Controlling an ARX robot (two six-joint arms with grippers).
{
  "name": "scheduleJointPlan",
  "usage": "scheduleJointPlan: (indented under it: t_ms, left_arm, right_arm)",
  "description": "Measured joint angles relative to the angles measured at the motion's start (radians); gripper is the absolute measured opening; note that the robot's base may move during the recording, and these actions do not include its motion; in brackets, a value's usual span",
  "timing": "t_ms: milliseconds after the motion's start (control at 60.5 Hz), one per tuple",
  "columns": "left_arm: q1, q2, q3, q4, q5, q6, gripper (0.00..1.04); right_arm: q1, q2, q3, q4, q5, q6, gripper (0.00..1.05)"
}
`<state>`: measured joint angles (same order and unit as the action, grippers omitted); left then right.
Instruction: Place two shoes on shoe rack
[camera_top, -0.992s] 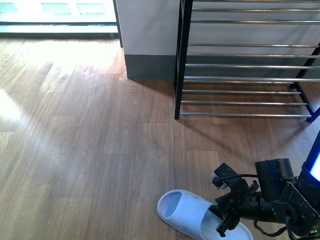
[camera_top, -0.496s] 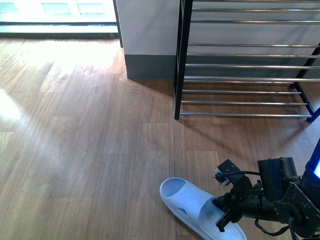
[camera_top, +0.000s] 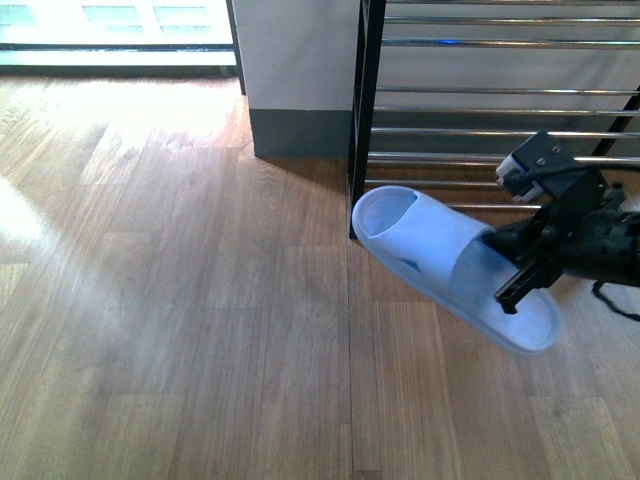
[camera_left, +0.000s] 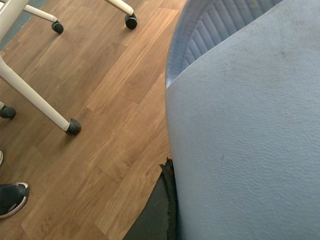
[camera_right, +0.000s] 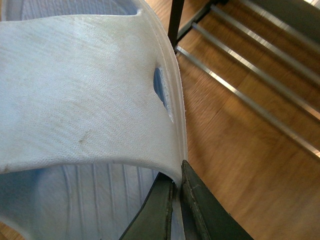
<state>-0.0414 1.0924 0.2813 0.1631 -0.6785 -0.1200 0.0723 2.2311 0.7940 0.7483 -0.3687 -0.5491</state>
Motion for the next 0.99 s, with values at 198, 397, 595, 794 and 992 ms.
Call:
scheduleJointPlan:
  t_ms: [198,397,595,794,992]
  left_arm:
    - [0.000,0.000,0.000,0.000,0.000,0.000,0.02]
    - [0.000,0.000,0.000,0.000,0.000,0.000,0.02]
    - [0.000,0.000,0.000,0.000,0.000,0.000,0.02]
    - [0.000,0.000,0.000,0.000,0.000,0.000,0.02]
    - [0.000,0.000,0.000,0.000,0.000,0.000,0.02]
  right_arm:
    - [-0.014,-0.335,-0.132,-0.120,-0.047,-0.056,0.01]
    - [-0.023,-0.740,-0.246,-0.281,-0.127,-0.053,0.01]
    - [-0.023,-1.131,-0.337,-0.415,-0.183,-0.034,0.01]
    - [-0.023,-1.186,-0.334,-0.417,-0.181,-0.031,0.01]
    - [-0.023,-1.184,-0.342,-0.417,-0.181,-0.031,0.01]
